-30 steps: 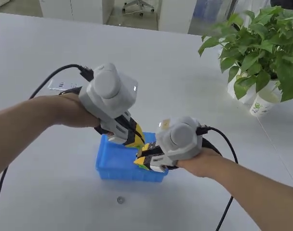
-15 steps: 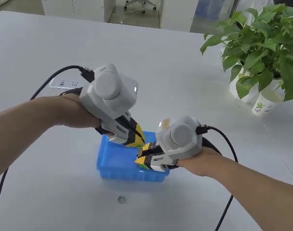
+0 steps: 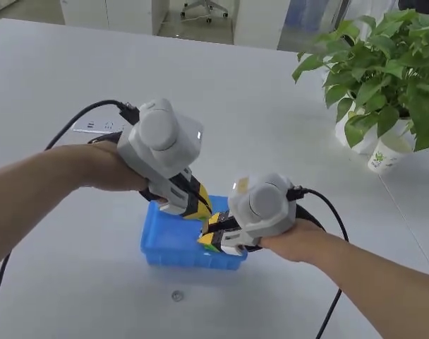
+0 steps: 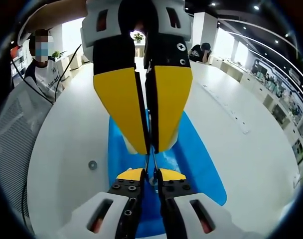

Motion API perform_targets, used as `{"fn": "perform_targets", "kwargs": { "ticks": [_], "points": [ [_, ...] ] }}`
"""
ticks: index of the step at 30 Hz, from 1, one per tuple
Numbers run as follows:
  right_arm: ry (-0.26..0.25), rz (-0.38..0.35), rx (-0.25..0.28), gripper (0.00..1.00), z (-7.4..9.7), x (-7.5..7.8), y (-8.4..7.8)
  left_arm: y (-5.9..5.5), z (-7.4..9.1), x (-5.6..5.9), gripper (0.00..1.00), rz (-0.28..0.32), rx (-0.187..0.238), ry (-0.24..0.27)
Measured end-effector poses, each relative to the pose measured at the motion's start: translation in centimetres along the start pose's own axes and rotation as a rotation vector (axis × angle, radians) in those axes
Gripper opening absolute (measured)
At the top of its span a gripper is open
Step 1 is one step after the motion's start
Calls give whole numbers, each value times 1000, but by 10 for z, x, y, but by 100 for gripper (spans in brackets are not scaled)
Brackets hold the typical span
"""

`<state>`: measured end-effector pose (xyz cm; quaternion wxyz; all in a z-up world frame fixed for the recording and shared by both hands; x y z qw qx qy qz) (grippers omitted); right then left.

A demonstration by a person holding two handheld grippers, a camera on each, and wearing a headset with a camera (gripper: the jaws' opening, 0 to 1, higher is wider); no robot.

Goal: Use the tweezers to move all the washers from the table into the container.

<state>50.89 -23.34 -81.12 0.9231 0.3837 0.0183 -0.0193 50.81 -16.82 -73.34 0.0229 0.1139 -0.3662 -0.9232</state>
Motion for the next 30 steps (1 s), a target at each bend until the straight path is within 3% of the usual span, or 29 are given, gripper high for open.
{"fn": "perform_targets", "kwargs": {
  "ticks": [18,30],
  "points": [
    [-11,16,-1,13,4,-1,5,4,3,1,5,-7,9,7],
    [-29,40,15,13,15,-7,19,13,23,5,5,-22,21,29]
  ]
}}
Point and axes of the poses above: the centre of the closed fingertips' face, and the gripper's own axes: z roughly backward along the fingers, x roughly to its right, y roughly out of its top, the point moved 7 cm from there along z, roughly backward along the fingers, and after that the axes turned 10 degrees about y, right-handed, at the moved point
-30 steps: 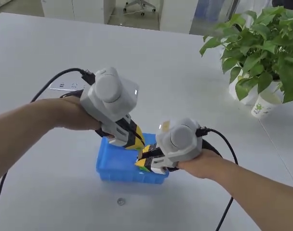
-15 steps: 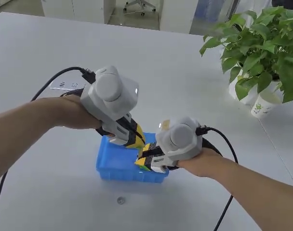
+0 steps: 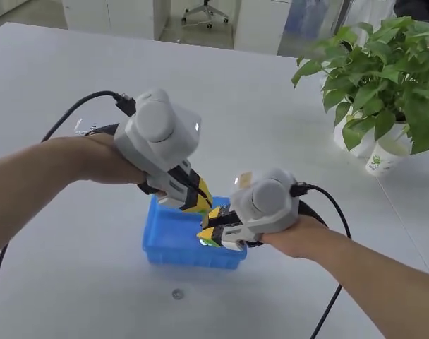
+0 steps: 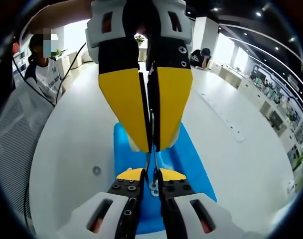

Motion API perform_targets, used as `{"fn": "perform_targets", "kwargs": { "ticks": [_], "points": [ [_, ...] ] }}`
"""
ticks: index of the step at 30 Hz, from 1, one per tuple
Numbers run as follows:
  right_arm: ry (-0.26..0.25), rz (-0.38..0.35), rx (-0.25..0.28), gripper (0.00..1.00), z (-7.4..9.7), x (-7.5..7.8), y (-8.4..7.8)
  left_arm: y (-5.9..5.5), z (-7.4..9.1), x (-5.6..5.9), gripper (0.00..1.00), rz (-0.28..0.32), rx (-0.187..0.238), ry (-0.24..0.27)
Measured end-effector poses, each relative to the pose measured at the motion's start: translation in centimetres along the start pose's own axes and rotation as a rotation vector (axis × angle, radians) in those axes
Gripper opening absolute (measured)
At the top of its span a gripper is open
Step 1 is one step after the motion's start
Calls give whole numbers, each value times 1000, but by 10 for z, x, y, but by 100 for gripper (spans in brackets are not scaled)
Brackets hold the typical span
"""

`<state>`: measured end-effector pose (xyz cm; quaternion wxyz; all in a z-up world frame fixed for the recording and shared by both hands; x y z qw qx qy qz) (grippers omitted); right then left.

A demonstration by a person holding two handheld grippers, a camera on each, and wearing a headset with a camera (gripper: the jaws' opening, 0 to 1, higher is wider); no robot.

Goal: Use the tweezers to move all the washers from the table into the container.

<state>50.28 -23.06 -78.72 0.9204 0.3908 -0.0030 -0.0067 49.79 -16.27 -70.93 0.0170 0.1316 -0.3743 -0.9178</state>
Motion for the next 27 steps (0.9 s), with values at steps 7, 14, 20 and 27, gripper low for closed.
{"fn": "perform_targets", "kwargs": {
  "ticks": [7,14,20,27],
  "points": [
    [-15,21,16,13,8,-8,13,7,16,4,5,-3,14,11],
    [-17,35,29,13,12,-19,23,9,30,13,5,-25,3,19],
    [-14,49,40,13,12,-31,33,11,44,24,5,-35,-6,24],
    [7,66,48,13,4,-51,39,6,54,42,5,-42,-17,20]
  ]
}}
Point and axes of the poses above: the centre of the closed fingertips' face, and the gripper's own axes: z roughly backward along the fingers, x roughly to its right, y roughly out of its top, the point moved 7 cm from there along z, roughly backward along the fingers, and after that the axes turned 10 degrees about y, right-handed, at the moved point
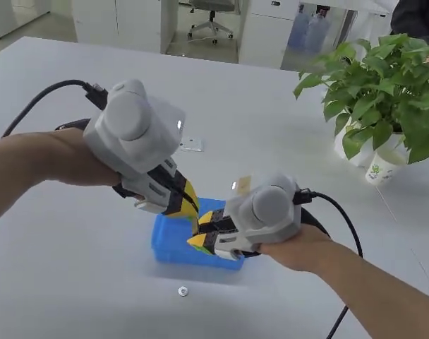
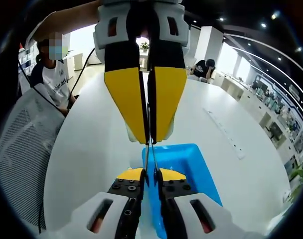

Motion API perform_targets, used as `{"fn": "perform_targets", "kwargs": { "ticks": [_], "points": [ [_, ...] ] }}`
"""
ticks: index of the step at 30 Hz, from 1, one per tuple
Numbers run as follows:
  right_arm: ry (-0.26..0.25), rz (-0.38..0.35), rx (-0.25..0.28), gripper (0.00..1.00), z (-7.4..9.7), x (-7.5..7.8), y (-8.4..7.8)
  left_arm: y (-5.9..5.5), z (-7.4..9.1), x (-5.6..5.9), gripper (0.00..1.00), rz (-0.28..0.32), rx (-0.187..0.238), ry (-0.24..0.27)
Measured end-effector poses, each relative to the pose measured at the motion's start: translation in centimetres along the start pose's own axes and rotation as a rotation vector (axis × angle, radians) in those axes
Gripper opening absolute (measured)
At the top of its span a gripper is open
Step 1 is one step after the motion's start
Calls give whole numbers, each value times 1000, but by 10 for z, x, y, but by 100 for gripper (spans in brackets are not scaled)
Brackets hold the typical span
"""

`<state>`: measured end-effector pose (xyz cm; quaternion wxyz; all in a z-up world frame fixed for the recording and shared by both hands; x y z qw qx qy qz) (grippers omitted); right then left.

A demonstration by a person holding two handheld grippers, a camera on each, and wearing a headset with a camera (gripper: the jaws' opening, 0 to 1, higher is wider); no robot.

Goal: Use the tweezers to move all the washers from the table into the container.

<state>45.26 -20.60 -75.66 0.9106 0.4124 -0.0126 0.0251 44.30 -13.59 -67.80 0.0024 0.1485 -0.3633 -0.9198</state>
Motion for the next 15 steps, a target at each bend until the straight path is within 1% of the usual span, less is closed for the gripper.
{"fn": "perform_targets", "kwargs": {
  "ticks": [7,15],
  "points": [
    [27,-1,1,13,-9,-14,-1,-6,2,15,5,1,0,-12],
    [55,-5,2,13,-17,-26,-7,-13,-3,28,5,2,-6,-30]
  ]
}}
Point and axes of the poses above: the centre of the closed fingertips' face, and the gripper's own axes: z roughly backward along the fingers, x roughly to its right, y roughly out of its top, the point moved 7 cm from there along z, roughly backward along the fingers, and after that the axes turned 10 degrees about y, right-handed, at the moved point
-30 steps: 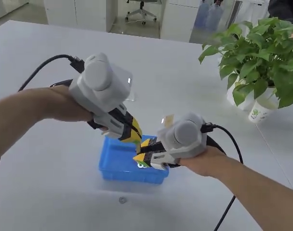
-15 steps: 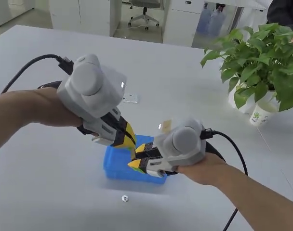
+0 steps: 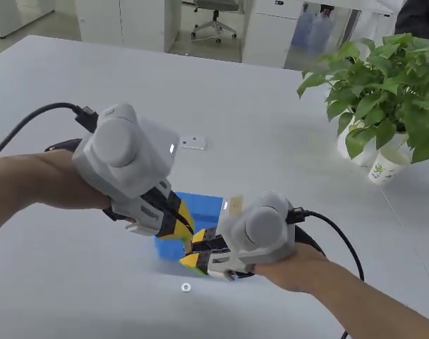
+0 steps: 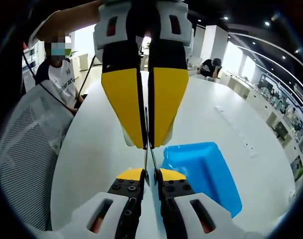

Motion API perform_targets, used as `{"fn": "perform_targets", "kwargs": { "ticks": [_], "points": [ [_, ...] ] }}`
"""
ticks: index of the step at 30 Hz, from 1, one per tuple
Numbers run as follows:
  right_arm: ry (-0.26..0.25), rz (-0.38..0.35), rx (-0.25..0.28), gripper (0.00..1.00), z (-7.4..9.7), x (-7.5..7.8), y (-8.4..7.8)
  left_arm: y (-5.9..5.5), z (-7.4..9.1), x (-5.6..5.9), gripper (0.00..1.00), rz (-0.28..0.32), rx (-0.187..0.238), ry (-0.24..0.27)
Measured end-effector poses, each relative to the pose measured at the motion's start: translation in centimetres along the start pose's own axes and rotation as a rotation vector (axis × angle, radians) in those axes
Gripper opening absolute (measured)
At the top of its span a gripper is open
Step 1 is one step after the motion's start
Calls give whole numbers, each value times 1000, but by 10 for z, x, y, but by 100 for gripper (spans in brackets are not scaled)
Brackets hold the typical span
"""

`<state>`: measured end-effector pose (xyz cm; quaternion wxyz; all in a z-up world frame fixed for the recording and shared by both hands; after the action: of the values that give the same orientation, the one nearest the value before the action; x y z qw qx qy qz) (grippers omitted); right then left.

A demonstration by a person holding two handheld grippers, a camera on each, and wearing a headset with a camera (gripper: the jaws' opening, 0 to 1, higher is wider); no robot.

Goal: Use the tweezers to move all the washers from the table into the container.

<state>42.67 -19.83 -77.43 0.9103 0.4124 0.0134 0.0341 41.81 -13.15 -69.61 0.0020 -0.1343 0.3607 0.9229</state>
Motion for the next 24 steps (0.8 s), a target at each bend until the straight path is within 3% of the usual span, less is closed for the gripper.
{"fn": "perform_targets", "kwargs": {
  "ticks": [10,24],
  "points": [
    [17,-14,-1,13,-11,-9,-12,-10,-10,11,5,3,-10,-12],
    [26,-38,5,13,-21,-11,-21,-17,-20,14,5,18,-13,-36]
  ]
}}
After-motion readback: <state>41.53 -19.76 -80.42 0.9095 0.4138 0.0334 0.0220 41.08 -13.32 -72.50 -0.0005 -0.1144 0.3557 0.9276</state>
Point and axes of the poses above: the centre of the closed fingertips' face, and the gripper's own axes: z roughly backward along the fingers, x roughly to its right, y roughly out of its top, the point moved 7 cm from there along z, roughly backward along the fingers, and after that the axes turned 10 degrees about y, right-handed, at the moved point
